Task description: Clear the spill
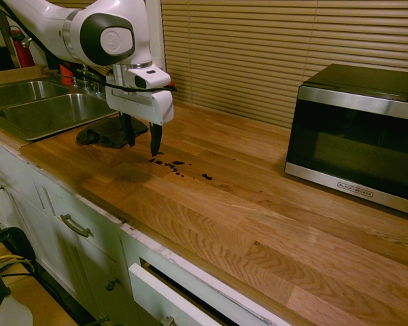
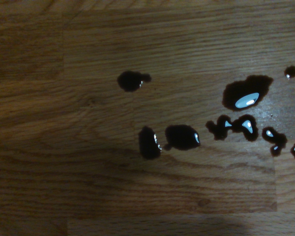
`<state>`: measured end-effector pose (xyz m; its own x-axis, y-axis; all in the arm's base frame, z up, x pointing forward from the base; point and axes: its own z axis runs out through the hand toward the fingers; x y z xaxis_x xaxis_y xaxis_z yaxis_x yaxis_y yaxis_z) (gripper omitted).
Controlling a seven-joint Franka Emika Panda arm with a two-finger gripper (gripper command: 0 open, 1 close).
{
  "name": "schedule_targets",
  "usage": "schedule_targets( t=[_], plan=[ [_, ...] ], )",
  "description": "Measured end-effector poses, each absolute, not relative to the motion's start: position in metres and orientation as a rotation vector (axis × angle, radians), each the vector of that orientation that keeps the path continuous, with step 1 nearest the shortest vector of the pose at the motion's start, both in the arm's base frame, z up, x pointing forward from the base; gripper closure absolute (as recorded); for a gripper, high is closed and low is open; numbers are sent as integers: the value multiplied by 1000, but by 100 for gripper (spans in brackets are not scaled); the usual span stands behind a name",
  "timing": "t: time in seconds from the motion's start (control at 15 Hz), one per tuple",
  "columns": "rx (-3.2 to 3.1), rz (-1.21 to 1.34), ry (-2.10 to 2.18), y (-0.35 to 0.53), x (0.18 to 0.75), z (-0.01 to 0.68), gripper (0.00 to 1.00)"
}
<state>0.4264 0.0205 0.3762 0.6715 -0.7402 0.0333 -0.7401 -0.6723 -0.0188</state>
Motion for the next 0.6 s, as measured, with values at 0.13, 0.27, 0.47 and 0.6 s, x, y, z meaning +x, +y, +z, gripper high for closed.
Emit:
schedule_targets(
  t=[0.13,0.27,0.47,0.6],
  plan=[
    [-2861,-61,1273,21,427,375,0],
    [-2853,-100,1255,26,430,380,0],
    [-2832,-189,1191,50,439,401,0],
    [-2835,-245,1125,78,443,417,0]
  ],
)
